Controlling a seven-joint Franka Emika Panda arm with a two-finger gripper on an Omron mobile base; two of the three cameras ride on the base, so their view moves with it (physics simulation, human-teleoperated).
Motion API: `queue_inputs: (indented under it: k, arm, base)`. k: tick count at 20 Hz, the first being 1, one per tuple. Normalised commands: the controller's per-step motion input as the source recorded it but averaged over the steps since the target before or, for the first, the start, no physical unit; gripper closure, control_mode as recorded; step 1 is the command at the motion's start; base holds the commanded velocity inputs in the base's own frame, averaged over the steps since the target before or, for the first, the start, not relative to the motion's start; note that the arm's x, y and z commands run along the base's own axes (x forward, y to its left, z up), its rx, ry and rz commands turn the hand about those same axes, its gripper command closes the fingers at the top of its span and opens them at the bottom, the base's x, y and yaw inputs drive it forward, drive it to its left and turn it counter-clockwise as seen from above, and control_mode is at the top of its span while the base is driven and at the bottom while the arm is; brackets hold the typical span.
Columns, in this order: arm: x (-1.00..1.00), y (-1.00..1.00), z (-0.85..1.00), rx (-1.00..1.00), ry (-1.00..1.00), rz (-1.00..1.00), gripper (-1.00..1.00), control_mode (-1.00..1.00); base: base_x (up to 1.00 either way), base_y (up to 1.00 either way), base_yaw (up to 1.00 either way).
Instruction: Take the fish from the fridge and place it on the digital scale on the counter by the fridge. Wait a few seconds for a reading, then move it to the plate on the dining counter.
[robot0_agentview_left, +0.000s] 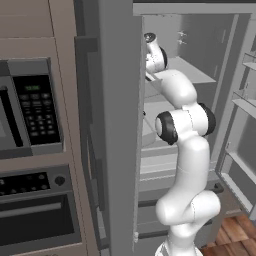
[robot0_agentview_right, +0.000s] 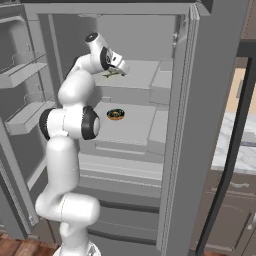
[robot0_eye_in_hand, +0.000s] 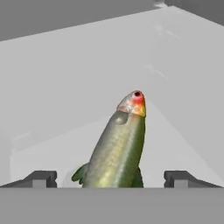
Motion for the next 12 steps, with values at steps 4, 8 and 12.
queue_inputs:
  k: [4,8,12]
  arm:
    - [-0.07,-0.22,-0.01,-0.02,0.08,-0.04,-1.00,-1.00]
    - [-0.14,-0.52,-0.06,0.00,0.08,-0.04,-1.00,-1.00]
    - [-0.06,-0.67,-0.18,0.00,0.03,-0.02,-1.00,-1.00]
  base:
    - [0.00,0.00,0.00]
    - [0.00,0.00,0.00]
    - [0.00,0.00,0.00]
